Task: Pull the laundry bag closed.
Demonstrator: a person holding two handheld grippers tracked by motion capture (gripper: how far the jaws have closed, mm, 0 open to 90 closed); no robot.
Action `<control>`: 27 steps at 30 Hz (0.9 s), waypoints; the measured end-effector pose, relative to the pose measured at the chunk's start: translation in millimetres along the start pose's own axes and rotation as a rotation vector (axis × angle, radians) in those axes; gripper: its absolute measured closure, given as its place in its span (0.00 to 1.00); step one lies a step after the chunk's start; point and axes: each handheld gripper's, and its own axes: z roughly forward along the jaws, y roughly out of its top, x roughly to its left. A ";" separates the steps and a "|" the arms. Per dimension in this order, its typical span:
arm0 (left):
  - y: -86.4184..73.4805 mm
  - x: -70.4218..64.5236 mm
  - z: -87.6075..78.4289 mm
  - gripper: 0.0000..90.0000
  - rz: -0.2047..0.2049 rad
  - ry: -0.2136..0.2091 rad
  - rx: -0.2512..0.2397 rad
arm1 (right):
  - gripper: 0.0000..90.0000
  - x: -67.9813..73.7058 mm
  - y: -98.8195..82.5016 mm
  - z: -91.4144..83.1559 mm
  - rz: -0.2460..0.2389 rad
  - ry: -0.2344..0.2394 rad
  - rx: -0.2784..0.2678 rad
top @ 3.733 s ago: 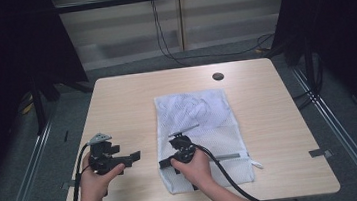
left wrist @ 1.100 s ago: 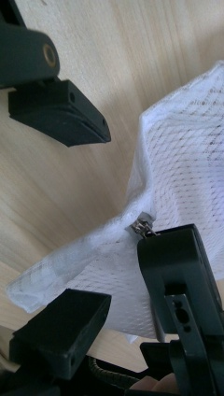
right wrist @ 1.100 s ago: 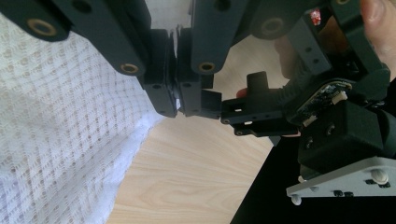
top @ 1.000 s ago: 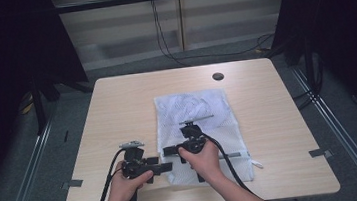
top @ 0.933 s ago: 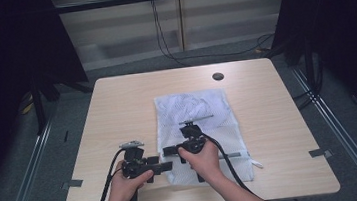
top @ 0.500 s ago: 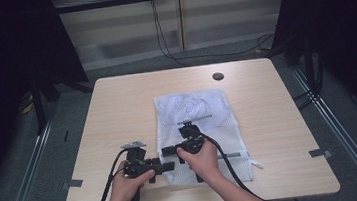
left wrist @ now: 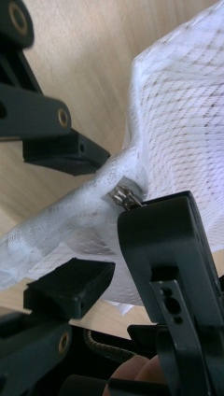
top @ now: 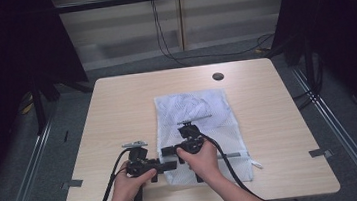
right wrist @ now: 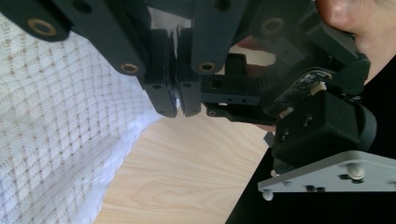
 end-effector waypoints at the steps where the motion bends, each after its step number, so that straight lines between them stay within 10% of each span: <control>1: -0.1 0.4 0.2 0.54 -0.006 -0.003 -0.001 | 0.97 0.0 0.0 0.0 0.000 0.000 0.000; 27: 0.8 3.8 0.1 0.88 -0.092 -0.036 0.022 | 0.97 1.2 -1.4 -0.1 0.000 0.005 0.005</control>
